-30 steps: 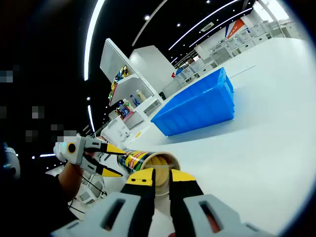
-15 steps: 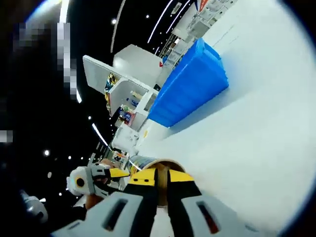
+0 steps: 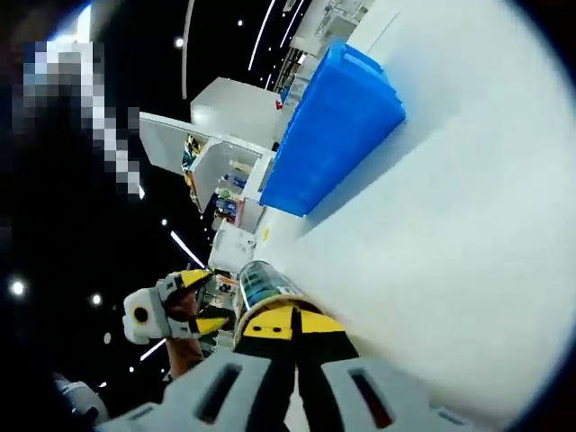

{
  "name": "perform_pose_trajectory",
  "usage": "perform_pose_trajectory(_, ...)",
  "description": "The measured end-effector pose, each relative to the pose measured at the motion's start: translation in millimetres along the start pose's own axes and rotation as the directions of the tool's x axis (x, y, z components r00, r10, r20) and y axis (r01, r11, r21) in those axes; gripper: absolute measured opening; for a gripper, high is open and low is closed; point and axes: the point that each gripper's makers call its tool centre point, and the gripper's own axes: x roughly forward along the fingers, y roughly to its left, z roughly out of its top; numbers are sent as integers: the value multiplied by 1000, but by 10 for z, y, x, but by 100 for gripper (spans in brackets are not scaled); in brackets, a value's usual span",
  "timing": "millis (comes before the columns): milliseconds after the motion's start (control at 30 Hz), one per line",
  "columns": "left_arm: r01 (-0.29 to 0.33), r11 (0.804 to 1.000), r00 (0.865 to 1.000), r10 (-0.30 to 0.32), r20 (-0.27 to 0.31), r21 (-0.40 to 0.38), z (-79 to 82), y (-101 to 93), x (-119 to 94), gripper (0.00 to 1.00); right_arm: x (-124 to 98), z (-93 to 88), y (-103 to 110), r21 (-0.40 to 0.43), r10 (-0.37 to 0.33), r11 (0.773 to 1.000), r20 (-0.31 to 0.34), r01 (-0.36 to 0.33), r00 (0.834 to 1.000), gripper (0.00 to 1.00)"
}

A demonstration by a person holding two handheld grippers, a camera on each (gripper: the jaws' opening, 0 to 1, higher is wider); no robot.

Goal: Open the lid of the chip container on the table, take out the chips, place them into the box in front of the container, and close the lid

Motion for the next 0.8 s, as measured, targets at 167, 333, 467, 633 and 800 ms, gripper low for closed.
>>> perform_pose_trajectory(167,81,996,995,-79,-69,26,-148,0,76,28,-25,-52,112,-9,30,1000,-1,-30,1000,0)
perform_pose_trajectory(333,227,974,971,-224,-87,22,-39,-181,29,35,-32,-52,138,-30,40,999,9,-39,999,1)
perform_pose_trajectory(467,400,916,892,-382,-244,29,-233,-520,-64,54,-16,-48,151,-43,40,998,29,-39,999,1)
perform_pose_trajectory(633,399,913,866,-347,-360,81,-473,-611,128,51,30,-99,214,-50,60,997,24,-59,998,1)
perform_pose_trajectory(800,352,933,882,-305,-360,71,-512,-529,234,45,9,-61,189,-56,54,997,28,-52,998,1)
